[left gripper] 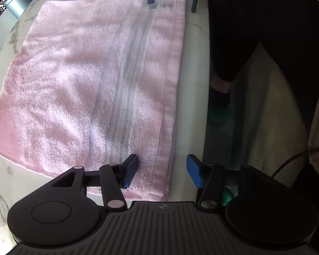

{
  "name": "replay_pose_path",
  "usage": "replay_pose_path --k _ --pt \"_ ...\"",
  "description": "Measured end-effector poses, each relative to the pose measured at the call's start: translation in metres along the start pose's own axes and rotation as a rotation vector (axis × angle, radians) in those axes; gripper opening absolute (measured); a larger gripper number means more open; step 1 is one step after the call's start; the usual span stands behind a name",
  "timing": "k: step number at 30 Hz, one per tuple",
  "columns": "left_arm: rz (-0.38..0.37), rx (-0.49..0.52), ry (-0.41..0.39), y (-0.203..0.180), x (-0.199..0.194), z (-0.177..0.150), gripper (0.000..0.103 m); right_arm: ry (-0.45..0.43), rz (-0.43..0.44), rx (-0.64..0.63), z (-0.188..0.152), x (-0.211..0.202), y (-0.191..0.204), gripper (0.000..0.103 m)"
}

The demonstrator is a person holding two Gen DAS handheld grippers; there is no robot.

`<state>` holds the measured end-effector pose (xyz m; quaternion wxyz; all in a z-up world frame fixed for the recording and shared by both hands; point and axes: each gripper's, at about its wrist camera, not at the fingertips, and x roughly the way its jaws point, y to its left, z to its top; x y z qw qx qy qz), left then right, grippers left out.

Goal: Fold towel

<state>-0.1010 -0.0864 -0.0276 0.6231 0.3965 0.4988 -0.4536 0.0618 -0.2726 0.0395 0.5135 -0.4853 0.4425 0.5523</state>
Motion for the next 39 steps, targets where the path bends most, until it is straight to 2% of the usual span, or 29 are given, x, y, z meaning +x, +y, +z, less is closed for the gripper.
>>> replay_pose_path --k 4,5,7,9,12,13,15,17,21,23,25,30,39 --pt "-0.011 -0.001 0.017 0.004 0.001 0.002 0.051 0.003 0.007 -0.001 0.0 0.001 0.0 0.076" --pt "-0.012 -0.003 0.02 0.006 0.001 0.003 0.051 0.004 0.006 -0.005 0.0 0.001 0.0 0.073" --pt "-0.011 -0.023 0.022 0.011 0.002 0.005 0.05 -0.002 0.0 0.0 -0.001 -0.001 -0.003 0.065" --pt "-0.008 -0.034 0.021 0.014 0.002 0.006 0.049 -0.013 -0.011 0.021 -0.003 -0.004 -0.007 0.049" --pt "-0.006 -0.041 0.022 0.013 0.003 0.006 0.049 -0.025 -0.025 0.047 -0.005 -0.006 -0.012 0.038" --pt "-0.004 -0.047 0.022 0.013 0.003 0.006 0.049 -0.025 -0.029 0.048 -0.004 -0.007 -0.013 0.037" --pt "0.006 -0.071 0.023 0.015 0.002 0.007 0.045 -0.019 -0.036 0.039 -0.002 -0.006 -0.013 0.031" --pt "0.017 -0.094 0.024 0.016 0.002 0.008 0.034 -0.013 -0.047 0.034 0.0 -0.006 -0.012 0.022" --pt "0.043 -0.106 0.03 0.015 0.001 0.012 0.027 0.001 -0.053 0.033 0.004 -0.005 -0.01 0.02" --pt "0.069 -0.082 0.032 0.01 0.001 0.013 0.012 0.006 -0.053 0.028 0.006 -0.005 -0.01 0.02" --pt "0.092 -0.071 0.04 0.007 0.001 0.015 0.011 0.008 -0.054 0.027 0.007 -0.004 -0.01 0.019" --pt "0.086 -0.102 0.059 0.009 0.001 0.019 0.009 0.007 -0.077 0.014 0.012 -0.002 -0.006 0.01" --pt "0.105 -0.148 0.033 0.004 -0.006 0.014 0.007 0.011 -0.104 0.012 0.018 -0.001 0.004 0.008"
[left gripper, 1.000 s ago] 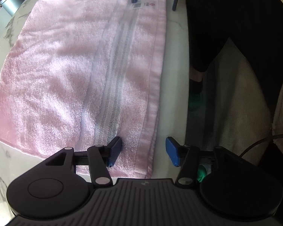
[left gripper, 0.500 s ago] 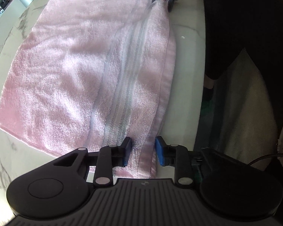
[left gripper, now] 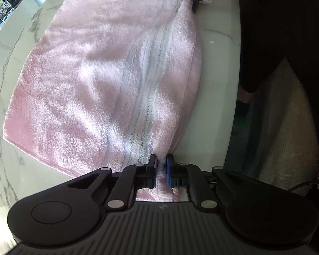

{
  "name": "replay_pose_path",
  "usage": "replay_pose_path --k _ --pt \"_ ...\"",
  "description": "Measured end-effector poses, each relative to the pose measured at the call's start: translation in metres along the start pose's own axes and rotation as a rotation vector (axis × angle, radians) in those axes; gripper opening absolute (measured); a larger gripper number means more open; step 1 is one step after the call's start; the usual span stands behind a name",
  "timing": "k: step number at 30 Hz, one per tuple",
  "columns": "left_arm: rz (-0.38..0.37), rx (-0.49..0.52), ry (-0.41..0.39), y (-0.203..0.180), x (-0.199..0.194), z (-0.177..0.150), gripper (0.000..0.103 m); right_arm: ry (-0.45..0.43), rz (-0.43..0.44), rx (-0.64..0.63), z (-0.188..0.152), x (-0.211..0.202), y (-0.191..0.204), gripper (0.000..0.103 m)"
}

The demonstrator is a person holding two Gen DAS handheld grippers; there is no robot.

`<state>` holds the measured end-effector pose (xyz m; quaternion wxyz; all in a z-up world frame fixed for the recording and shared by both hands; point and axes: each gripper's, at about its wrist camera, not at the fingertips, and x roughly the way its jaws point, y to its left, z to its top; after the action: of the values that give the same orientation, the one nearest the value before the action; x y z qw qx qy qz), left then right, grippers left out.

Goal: Fold towel

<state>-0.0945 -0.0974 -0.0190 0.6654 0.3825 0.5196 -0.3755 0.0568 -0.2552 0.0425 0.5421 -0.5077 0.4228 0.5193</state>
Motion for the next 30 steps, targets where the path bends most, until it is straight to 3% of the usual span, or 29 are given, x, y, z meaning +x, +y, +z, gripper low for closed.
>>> replay_pose_path --k 14,21,30 --pt "-0.007 -0.01 -0.035 -0.006 -0.042 -0.016 0.007 0.017 0.021 -0.019 0.015 -0.02 0.022 0.007" --pt "-0.019 0.0 -0.056 0.014 -0.054 -0.007 0.007 0.023 0.026 -0.034 0.021 -0.05 0.038 0.007" --pt "0.018 0.005 -0.076 0.052 -0.089 0.001 0.007 0.014 0.016 -0.012 0.026 -0.091 0.01 0.007"
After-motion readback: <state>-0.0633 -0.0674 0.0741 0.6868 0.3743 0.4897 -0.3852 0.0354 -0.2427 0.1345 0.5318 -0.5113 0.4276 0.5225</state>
